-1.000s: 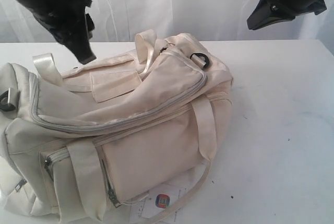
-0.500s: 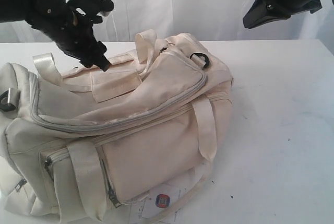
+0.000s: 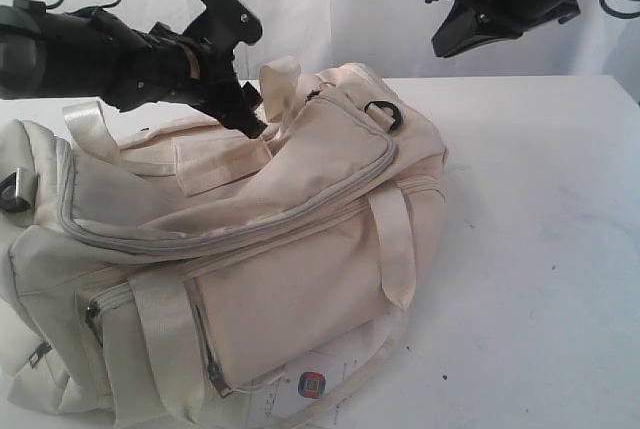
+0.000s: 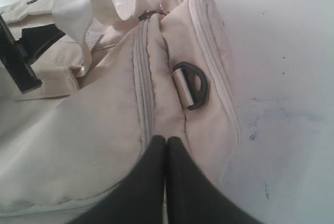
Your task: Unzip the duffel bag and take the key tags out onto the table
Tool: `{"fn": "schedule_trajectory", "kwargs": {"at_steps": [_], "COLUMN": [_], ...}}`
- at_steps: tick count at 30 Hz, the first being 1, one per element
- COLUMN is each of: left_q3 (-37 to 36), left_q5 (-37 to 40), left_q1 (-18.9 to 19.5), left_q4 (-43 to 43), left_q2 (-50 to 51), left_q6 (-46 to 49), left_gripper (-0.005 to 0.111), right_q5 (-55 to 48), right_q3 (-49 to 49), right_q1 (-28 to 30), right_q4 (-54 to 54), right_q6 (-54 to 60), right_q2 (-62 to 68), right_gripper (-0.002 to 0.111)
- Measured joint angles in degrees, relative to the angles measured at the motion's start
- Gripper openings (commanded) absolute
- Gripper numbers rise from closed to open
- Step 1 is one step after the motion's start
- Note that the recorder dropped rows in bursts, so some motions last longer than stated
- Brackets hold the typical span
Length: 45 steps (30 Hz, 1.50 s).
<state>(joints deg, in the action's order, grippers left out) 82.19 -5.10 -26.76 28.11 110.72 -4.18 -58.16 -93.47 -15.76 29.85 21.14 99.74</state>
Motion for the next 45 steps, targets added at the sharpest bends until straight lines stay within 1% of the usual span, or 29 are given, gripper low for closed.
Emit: {"fn": "schedule_trajectory", "kwargs": {"at_steps": [4,7,8,9,10,11,12,13,16,20,24,27,32,36,39,41,42,43,45], "left_q3": [0.00,0.00,0.00,0.00,0.00,0.00,0.00,0.00,0.00,0.00,0.00,-0.35,-3.23,-6.21,-8.29,-9.50,-10.15,-10.72,-11.57], "left_q5": [-6.27,-13.31,-14.96,-15.39,-15.53,-15.53,-15.53,-15.62,-15.31,-12.76,-8.06,-5.03,-2.92,-2.88,-4.24,-5.16,-5.79,-6.09,-6.79], "left_q1": [0.00,0.00,0.00,0.00,0.00,0.00,0.00,0.00,0.00,0.00,0.00,0.00,0.00,0.00,0.00,0.00,0.00,0.00,0.00], "left_q4": [0.00,-0.21,-0.21,-0.21,-0.21,-0.21,-0.21,-0.21,-0.21,-0.21,-0.21,1.03,4.15,4.86,5.10,5.21,5.33,5.33,5.53], "left_q2": [1.04,2.38,2.71,2.97,3.06,3.09,3.08,3.08,3.08,1.37,-2.85,-6.62,-11.39,-14.37,-15.89,-16.66,-16.87,-17.00,-17.24], "left_q6": [-0.85,-3.88,-4.09,-4.23,-4.26,-4.36,-4.36,-4.36,-4.36,-4.36,-4.36,-4.36,-4.36,-4.24,-3.86,-3.75,-3.75,-3.75,-3.65], "left_gripper": [0.068,0.067,0.062,0.049,0.036,0.017,0.004,0.000,0.000,0.000,0.000,0.000,0.000,0.000,0.000,0.000,0.000,0.000,0.000], "right_q5": [0.40,0.71,0.71,0.71,0.71,1.00,1.43,1.55,2.29,3.15,3.88,6.01,12.73,18.61,20.51,20.65,20.65,20.76,20.76], "right_q3": [0.00,0.00,0.00,0.00,0.00,0.10,0.41,0.66,1.40,1.89,1.89,1.89,1.89,1.89,1.42,0.42,-0.04,-0.59,-1.43], "right_q1": [-0.20,-0.20,-0.20,-0.20,-0.20,-0.20,-0.20,-0.20,-0.20,-0.20,-0.20,-0.20,-1.34,-4.17,-6.17,-6.92,-7.03,-7.07,-7.07], "right_q4": [0.00,0.00,0.00,0.00,0.00,0.00,0.00,-0.10,-0.20,-0.20,1.28,4.96,12.91,17.37,18.88,19.43,20.26,21.42,24.65], "right_q6": [0.42,0.55,0.55,0.68,0.93,0.93,0.93,0.93,0.93,0.93,0.93,1.67,9.55,17.33,18.88,16.76,15.32,14.12,13.00], "right_q2": [0.00,0.00,0.00,0.00,0.00,0.00,0.00,0.00,0.00,0.00,0.00,0.00,0.00,0.00,1.01,2.93,3.96,5.38,8.07], "right_gripper": [0.000,0.000,0.000,0.000,0.000,0.000,0.000,0.000,0.000,0.000,0.000,0.000,0.000,0.000,0.001,0.005,0.008,0.013,0.027]}}
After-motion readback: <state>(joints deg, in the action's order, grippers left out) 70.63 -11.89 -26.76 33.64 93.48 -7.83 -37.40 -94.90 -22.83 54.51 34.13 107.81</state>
